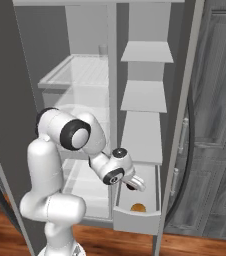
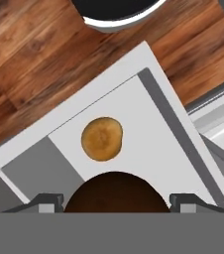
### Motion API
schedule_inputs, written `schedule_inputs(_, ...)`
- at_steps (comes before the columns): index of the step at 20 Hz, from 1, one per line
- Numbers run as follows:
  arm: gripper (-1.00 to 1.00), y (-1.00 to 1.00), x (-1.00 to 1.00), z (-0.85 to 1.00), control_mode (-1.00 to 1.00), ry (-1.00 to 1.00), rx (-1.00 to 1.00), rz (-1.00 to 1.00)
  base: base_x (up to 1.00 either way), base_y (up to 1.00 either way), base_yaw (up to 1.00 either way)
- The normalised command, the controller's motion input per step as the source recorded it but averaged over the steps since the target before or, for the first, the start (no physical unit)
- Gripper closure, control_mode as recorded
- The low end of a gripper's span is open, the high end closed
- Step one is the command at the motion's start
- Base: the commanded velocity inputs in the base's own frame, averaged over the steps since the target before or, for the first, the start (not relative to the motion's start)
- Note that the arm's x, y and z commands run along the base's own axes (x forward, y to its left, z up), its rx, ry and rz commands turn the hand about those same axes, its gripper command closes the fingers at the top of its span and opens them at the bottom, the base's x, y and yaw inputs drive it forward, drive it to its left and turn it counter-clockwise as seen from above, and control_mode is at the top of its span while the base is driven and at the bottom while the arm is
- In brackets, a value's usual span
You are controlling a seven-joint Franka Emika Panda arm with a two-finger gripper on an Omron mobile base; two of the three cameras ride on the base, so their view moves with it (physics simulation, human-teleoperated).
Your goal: Take the potato and orange from the fridge shelf and place them in the freezer drawer to begin freezing them.
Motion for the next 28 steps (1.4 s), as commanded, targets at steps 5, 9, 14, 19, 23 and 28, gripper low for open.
schedule_inputs(5,1.00,-0.25,0.08,-0.18,-1.00,0.00,0.02,0.00,0.00,0.00,0.00)
schedule_inputs(9,1.00,-0.16,0.16,-0.20,-1.00,0.00,0.00,0.00,0.00,0.00,0.00)
schedule_inputs(14,1.00,-0.14,0.14,-0.27,-1.00,0.00,0.00,0.00,0.00,0.00,0.00)
schedule_inputs(19,1.00,-0.13,0.17,-0.27,-1.00,0.00,0.00,0.00,0.00,0.00,0.00)
schedule_inputs(23,1.00,-0.19,0.16,-0.23,-1.00,0.00,0.00,0.00,0.00,0.00,0.00)
schedule_inputs(28,1.00,-0.11,0.29,-0.18,-1.00,0.00,0.00,0.00,0.00,0.00,0.00)
